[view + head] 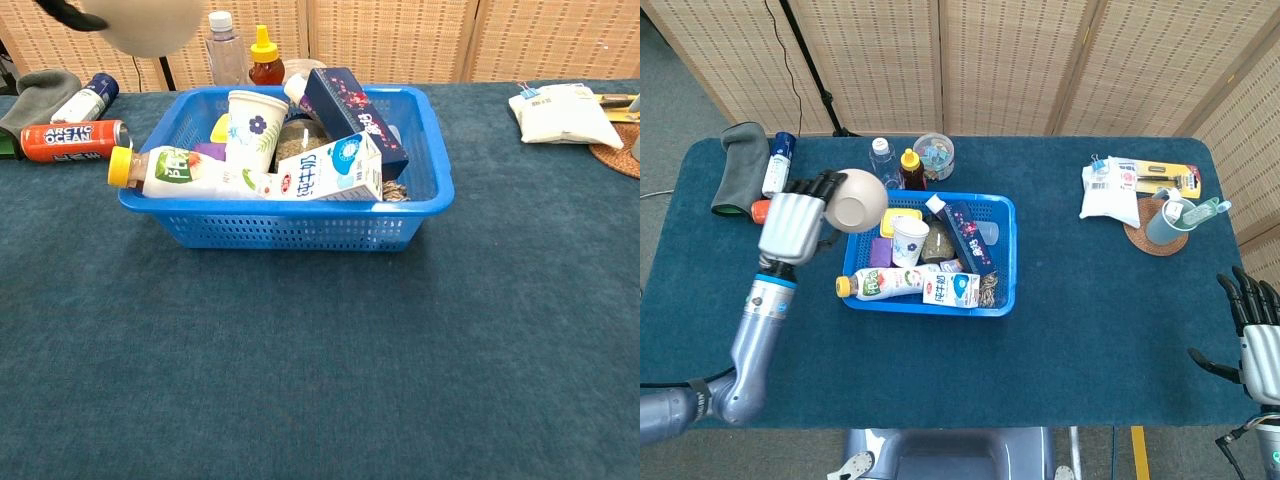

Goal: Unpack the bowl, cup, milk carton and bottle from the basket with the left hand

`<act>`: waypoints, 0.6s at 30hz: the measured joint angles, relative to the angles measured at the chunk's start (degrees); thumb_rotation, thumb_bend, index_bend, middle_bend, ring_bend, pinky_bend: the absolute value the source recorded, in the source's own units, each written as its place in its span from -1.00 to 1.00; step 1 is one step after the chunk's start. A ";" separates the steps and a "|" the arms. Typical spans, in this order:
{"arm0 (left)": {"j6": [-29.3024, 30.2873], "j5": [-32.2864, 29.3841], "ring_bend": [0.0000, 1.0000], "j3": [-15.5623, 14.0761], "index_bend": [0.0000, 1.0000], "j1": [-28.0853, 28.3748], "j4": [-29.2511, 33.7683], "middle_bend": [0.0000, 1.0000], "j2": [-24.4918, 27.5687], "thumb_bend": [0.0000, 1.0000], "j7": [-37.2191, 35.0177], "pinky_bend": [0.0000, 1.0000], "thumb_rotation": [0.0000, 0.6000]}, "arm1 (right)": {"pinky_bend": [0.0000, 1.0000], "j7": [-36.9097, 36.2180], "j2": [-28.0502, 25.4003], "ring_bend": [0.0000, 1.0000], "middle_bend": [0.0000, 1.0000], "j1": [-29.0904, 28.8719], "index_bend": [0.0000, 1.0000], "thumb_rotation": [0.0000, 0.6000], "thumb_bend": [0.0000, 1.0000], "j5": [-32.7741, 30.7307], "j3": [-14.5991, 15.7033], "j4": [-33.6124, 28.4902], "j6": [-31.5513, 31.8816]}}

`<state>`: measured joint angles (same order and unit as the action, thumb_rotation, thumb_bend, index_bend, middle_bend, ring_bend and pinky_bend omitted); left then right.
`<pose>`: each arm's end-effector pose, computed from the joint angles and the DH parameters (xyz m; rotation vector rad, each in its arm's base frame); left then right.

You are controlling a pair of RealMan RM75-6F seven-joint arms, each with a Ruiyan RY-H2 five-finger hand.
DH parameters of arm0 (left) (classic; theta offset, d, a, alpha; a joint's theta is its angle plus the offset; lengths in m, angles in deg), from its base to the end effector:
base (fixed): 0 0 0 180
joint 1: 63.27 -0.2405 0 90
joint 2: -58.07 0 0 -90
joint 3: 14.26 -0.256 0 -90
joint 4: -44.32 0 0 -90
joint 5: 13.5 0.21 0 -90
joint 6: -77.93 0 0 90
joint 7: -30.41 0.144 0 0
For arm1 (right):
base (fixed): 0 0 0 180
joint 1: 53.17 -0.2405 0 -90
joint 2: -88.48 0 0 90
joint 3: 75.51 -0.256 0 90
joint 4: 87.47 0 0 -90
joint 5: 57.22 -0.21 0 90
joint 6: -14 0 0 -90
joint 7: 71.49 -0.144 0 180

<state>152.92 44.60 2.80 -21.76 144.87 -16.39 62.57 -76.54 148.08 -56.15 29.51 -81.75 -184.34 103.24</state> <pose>-0.1217 0.3590 0.1134 -1.4937 -0.6626 -1.0367 -0.2954 -0.1815 0.1936 1.2840 -0.8807 1.0470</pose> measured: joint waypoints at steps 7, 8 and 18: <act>1.28 0.76 -0.35 -1.72 -0.46 -5.83 -0.91 -0.36 3.72 -0.55 -8.28 -0.41 1.00 | -1.00 0.41 0.09 -1.00 -1.00 -0.11 -1.00 1.00 -1.00 0.37 0.17 -0.33 -0.11; 1.14 0.88 -0.35 -2.21 -0.46 -6.60 -1.79 -0.36 4.02 -0.55 -9.94 -0.41 1.00 | -1.00 0.53 0.13 -1.00 -1.00 -0.13 -1.00 1.00 -1.00 0.47 0.21 -0.38 -0.11; -4.39 1.36 -0.37 -7.29 -0.48 -11.64 -13.52 -0.36 -1.38 -0.55 -22.33 -0.41 1.00 | -1.00 1.44 0.30 -1.00 -1.00 -0.28 -1.00 1.00 -1.00 0.96 0.68 -0.88 -0.46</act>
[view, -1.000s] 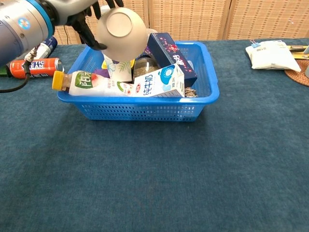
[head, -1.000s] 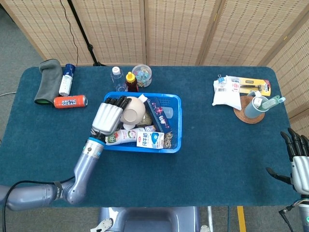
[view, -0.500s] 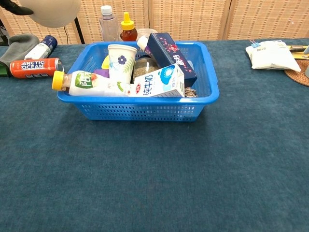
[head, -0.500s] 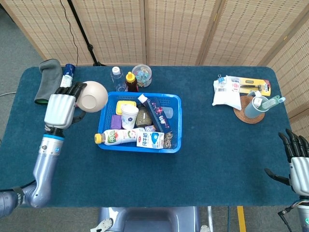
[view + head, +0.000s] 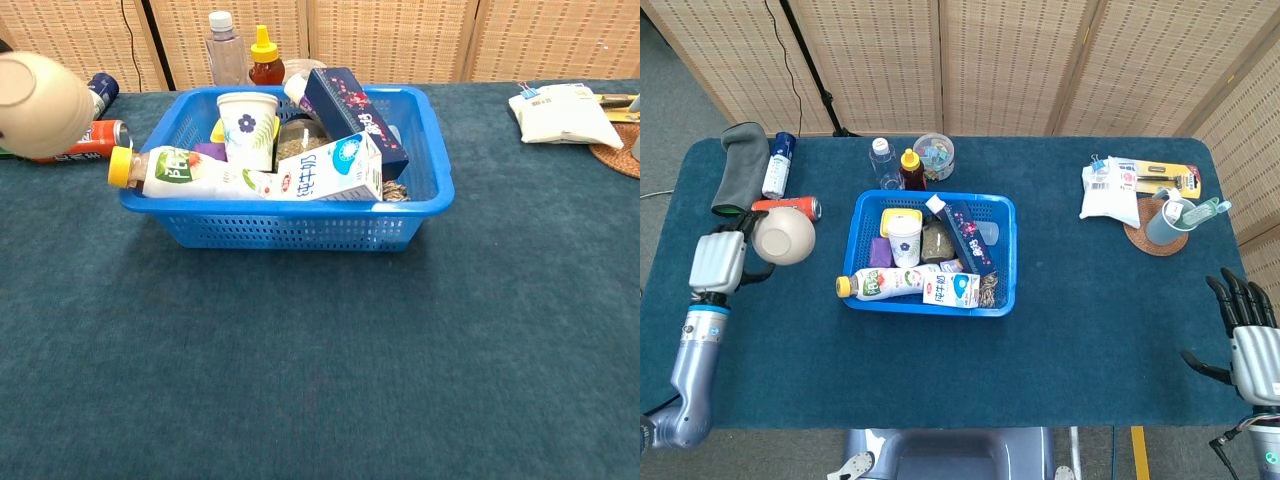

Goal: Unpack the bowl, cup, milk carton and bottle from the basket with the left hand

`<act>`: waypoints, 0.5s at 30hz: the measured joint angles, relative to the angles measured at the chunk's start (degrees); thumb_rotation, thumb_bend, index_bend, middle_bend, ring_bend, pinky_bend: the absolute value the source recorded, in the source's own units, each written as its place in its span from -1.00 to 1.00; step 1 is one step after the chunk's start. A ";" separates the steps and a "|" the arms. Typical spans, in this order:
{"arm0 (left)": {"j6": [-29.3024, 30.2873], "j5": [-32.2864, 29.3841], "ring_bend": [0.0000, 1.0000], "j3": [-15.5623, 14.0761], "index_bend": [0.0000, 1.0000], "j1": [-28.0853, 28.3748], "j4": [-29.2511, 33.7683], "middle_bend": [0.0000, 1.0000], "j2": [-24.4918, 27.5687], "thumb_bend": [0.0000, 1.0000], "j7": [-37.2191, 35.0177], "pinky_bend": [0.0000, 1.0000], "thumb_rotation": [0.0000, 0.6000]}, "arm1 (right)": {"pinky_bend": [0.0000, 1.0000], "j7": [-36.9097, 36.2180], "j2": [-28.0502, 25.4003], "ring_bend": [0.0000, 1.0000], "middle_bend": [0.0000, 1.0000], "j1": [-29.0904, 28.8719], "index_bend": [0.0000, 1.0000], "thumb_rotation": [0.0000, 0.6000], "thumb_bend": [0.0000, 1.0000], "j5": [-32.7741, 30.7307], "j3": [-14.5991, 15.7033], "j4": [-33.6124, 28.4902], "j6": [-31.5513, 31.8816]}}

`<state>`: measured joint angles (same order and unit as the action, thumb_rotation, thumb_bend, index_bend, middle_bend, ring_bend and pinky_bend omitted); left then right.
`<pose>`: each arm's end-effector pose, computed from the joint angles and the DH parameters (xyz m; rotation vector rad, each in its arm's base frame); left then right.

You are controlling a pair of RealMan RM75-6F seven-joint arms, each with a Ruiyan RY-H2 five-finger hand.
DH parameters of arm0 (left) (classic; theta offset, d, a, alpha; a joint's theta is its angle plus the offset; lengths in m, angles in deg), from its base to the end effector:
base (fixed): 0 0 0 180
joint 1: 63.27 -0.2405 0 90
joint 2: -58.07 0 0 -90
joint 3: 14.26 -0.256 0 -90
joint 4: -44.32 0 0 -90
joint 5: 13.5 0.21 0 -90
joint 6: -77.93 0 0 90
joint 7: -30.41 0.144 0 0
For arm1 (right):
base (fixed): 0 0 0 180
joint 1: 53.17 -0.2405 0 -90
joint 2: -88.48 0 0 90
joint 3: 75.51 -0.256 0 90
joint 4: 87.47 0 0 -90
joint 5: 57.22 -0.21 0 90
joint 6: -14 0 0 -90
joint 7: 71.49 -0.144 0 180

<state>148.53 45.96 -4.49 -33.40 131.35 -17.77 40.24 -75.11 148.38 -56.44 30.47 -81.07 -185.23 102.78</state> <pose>-0.2544 0.3288 0.0999 -1.3674 -0.9928 -0.9194 -0.2905 -0.1806 0.1869 1.3133 -0.8849 1.0422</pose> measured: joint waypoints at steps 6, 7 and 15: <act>-2.06 2.01 -0.56 -1.12 -0.68 -0.64 -4.94 -0.51 -4.47 -0.57 -2.22 -0.42 1.00 | -1.00 -0.23 -0.08 -1.00 -1.00 -0.05 -1.00 1.00 -1.00 -0.22 0.04 0.09 -0.26; -2.42 2.19 -0.72 -1.21 -0.81 -0.63 -5.14 -0.69 -4.72 -0.59 -2.23 -0.46 1.00 | -1.00 -0.27 -0.10 -1.00 -1.00 -0.05 -1.00 1.00 -1.00 -0.29 0.02 0.12 -0.27; -5.70 2.89 -1.00 -1.79 -1.00 -0.39 -4.16 -1.00 -4.08 -0.73 -2.08 -0.76 1.00 | -1.00 -0.84 -0.27 -1.00 -1.00 -0.09 -1.00 1.00 -1.00 -0.60 -0.06 0.29 -0.46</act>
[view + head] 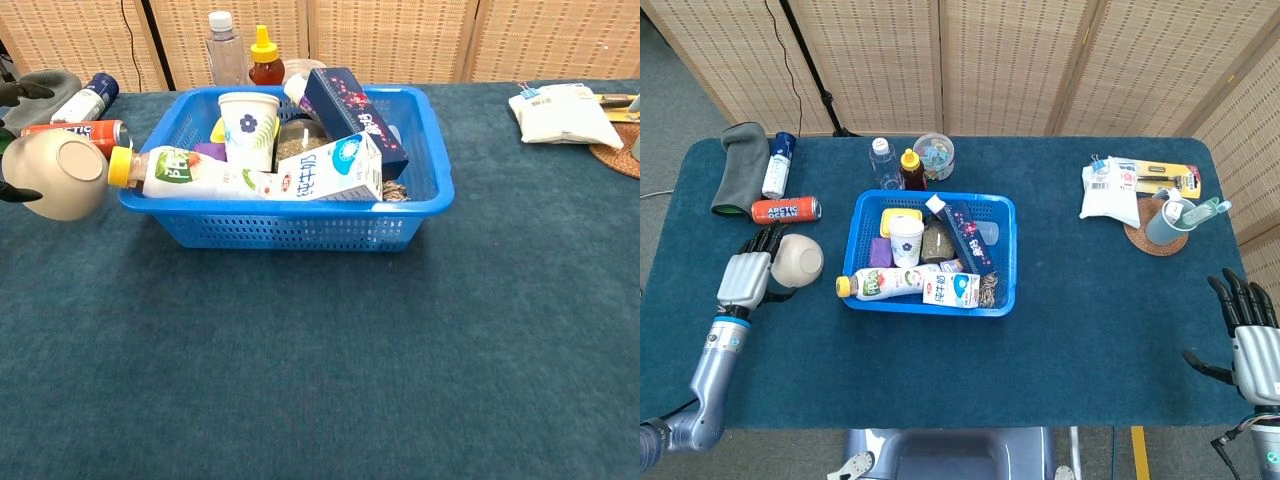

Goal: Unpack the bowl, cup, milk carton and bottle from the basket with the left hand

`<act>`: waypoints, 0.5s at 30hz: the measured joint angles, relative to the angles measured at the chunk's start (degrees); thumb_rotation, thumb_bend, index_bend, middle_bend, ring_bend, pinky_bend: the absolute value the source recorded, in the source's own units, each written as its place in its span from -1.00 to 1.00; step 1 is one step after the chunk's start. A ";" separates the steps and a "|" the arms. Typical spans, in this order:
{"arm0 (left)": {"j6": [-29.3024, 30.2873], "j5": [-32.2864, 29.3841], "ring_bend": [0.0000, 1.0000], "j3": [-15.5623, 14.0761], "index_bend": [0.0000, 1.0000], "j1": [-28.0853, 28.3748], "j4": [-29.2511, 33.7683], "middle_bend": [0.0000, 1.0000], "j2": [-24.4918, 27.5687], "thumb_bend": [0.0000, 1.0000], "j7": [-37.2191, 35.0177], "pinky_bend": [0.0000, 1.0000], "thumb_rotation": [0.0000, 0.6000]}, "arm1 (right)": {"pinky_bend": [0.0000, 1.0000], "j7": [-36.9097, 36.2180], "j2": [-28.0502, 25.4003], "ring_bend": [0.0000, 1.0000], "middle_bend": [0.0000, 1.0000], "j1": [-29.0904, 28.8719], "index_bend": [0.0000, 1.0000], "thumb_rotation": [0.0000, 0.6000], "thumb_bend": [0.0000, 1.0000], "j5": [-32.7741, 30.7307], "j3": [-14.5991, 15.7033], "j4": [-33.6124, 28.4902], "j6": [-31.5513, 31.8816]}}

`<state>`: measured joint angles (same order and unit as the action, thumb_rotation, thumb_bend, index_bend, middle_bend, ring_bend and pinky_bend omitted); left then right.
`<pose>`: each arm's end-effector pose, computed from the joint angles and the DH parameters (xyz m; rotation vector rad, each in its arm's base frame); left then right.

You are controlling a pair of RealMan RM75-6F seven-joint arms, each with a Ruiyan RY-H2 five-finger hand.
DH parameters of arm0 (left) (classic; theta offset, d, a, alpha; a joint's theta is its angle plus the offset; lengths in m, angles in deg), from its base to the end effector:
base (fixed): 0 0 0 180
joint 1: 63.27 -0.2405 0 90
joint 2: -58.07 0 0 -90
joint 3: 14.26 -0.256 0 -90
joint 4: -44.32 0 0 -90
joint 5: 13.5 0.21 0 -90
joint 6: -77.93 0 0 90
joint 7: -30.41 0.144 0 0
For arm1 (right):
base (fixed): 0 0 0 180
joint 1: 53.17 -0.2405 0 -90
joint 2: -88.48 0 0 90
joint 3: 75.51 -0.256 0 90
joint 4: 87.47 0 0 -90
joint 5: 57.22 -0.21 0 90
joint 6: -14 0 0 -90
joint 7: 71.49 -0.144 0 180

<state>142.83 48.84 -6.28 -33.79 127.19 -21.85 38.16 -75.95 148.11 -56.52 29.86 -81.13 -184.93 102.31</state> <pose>-0.2626 0.3215 0.0625 -1.4737 -1.0738 -0.8744 -0.2933 -0.1814 0.1885 1.3072 -0.8968 1.0377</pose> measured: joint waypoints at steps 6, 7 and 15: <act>0.42 3.55 -1.00 -0.06 -1.00 -0.31 3.03 -1.00 1.94 -0.74 -1.70 -0.79 1.00 | -1.00 -0.32 -0.12 -1.00 -1.00 -0.08 -1.00 1.00 -1.00 0.19 0.12 -0.01 -0.15; 0.61 4.28 -1.00 0.01 -1.00 -0.31 3.51 -1.00 2.25 -0.74 -2.06 -0.80 1.00 | -1.00 -0.33 -0.13 -1.00 -1.00 -0.07 -1.00 1.00 -1.00 0.23 0.13 -0.04 -0.10; 2.47 10.04 -1.00 1.80 -1.00 0.90 10.69 -1.00 6.12 -0.74 -2.12 -0.80 1.00 | -1.00 -0.48 -0.27 -1.00 -1.00 0.05 -1.00 1.00 -1.00 0.53 0.20 -0.22 0.25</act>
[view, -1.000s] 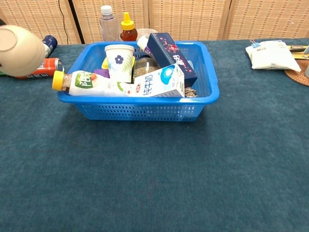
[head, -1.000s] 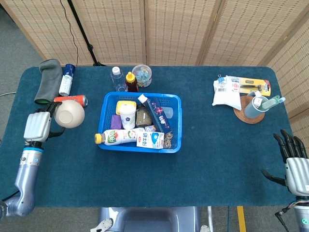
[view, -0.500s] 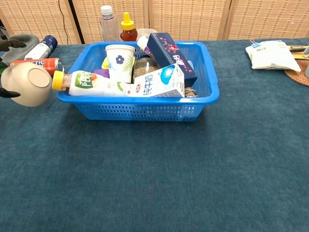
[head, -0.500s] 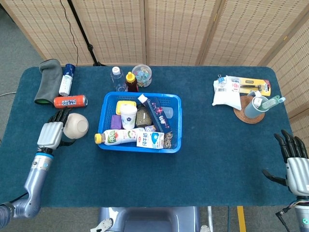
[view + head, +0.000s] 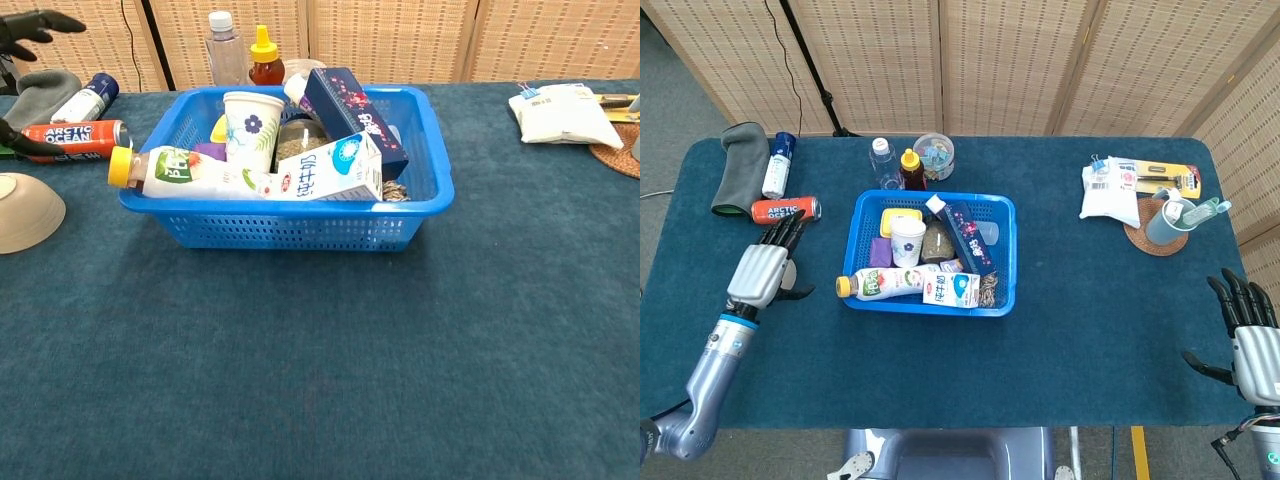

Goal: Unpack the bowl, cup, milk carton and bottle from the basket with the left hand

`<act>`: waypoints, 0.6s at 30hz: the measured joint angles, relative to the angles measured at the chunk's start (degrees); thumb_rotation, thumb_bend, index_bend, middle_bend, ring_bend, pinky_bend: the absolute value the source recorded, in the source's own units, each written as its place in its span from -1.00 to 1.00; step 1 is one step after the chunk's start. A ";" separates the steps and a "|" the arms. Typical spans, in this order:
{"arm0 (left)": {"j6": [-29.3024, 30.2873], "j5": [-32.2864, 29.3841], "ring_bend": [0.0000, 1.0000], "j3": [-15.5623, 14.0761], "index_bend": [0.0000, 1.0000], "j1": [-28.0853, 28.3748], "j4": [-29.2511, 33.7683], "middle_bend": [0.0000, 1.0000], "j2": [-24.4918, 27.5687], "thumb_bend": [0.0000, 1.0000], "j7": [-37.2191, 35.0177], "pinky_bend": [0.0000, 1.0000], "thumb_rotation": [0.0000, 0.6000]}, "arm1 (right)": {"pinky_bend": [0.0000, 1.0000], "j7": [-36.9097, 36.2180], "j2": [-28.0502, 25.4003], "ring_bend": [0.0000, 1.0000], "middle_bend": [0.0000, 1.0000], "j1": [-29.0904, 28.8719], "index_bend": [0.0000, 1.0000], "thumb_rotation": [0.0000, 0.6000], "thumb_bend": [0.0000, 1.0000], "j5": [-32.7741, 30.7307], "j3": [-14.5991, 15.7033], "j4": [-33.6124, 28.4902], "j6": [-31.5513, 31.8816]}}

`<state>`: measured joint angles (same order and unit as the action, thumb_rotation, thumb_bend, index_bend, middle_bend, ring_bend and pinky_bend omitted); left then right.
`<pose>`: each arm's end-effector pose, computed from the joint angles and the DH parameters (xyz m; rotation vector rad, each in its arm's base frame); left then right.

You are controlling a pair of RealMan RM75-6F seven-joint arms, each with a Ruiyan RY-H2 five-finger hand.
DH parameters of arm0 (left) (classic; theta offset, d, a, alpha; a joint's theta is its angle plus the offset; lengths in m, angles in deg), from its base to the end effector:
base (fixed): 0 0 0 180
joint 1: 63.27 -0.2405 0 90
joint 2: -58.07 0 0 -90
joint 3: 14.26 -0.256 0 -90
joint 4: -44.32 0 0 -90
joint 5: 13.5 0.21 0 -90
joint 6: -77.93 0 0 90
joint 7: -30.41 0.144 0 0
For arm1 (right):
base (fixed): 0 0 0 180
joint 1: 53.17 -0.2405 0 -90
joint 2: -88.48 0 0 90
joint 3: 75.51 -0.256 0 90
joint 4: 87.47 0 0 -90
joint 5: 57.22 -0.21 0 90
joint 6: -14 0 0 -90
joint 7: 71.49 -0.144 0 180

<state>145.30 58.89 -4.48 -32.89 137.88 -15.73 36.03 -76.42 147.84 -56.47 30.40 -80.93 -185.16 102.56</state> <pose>-0.2038 0.3168 0.0861 -1.5939 -0.9803 -1.0892 -0.2918 -0.1804 0.1891 1.3122 -0.8985 1.0480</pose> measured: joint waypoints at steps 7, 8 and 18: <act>-1.38 -0.53 -1.00 3.24 -1.00 3.87 5.06 -1.00 1.45 -0.74 6.04 -0.80 1.00 | -1.00 0.13 0.14 -1.00 -1.00 -0.14 -1.00 1.00 -1.00 -0.06 0.02 0.19 -0.23; -1.88 -1.17 -1.00 3.86 -1.00 4.80 5.46 -1.00 1.28 -0.74 7.38 -0.80 1.00 | -1.00 0.15 0.15 -1.00 -1.00 -0.16 -1.00 1.00 -1.00 -0.07 0.02 0.20 -0.28; -7.86 -13.96 -0.99 8.35 -0.98 14.25 3.73 -0.92 -4.82 -0.73 18.74 -0.80 1.00 | -1.00 -0.77 -0.01 -1.00 -1.00 -0.35 -1.00 1.00 -1.00 -1.18 -0.38 0.74 -0.79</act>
<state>137.44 44.92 3.87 -18.64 141.60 -20.55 54.77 -77.20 147.83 -56.83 29.21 -81.31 -184.42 101.77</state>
